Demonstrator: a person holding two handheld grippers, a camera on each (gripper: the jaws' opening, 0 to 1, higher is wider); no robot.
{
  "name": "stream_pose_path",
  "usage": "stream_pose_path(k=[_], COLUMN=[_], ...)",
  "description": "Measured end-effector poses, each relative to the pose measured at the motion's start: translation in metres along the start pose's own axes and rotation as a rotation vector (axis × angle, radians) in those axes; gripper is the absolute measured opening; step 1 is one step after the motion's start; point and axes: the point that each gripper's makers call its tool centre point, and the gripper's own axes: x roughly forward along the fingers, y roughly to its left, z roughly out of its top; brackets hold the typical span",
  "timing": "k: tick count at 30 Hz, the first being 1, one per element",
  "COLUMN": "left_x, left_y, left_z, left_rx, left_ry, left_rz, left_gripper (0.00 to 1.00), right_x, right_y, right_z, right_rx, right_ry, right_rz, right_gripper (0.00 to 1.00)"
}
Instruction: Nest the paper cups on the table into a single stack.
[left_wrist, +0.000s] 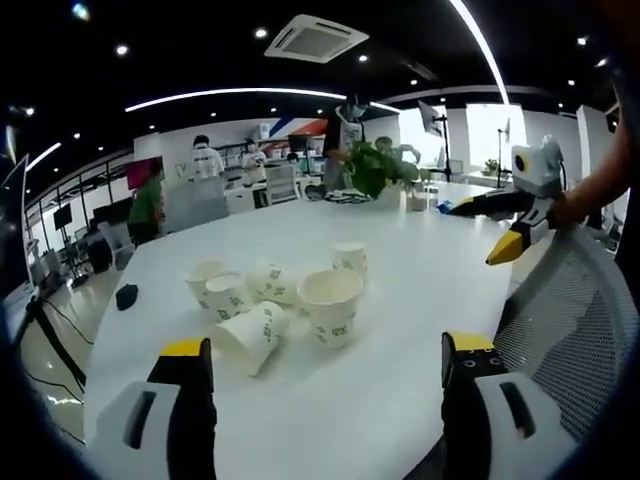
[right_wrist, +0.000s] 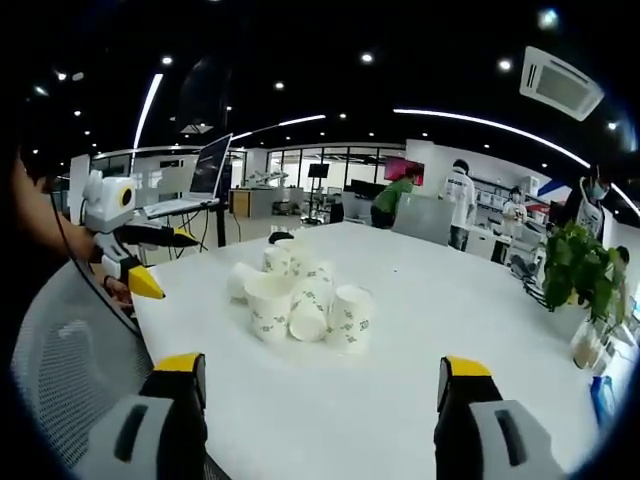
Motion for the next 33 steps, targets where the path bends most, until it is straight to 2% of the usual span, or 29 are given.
stream_pose_path(k=[10,16,21,26,30,33], left_x=[0.0,0.0,0.006,0.015,0.022,0.026], left_y=[0.006,0.008,0.006,0.016,0.025,0.031], left_z=[0.009,0.021,0.028,0.034,0.04,0.041], left_rx=[-0.016,-0.027,-0.003,-0.009,-0.027,-0.014], left_ry=[-0.019,-0.033,-0.034,-0.039,-0.047,-0.05], left_rz=[0.025,0.035,0.032,0.043,0.055,0.061], left_gripper=[0.92,0.91,0.89,0.85,0.79,0.78], right_x=[0.0,0.0,0.0,-0.001,-0.001,-0.001], right_y=[0.0,-0.001,-0.001,-0.002,-0.002,-0.002], right_z=[0.002,0.003,0.005,0.006,0.007,0.008], right_rx=[0.003,0.007,0.012,0.019,0.02,0.021], right_ry=[0.0,-0.01,-0.019,-0.026,-0.03,-0.034], right_rz=[0.0,0.001,0.0,-0.002,-0.002,-0.003], right_gripper=[0.97,0.97,0.97,0.96,0.96,0.96])
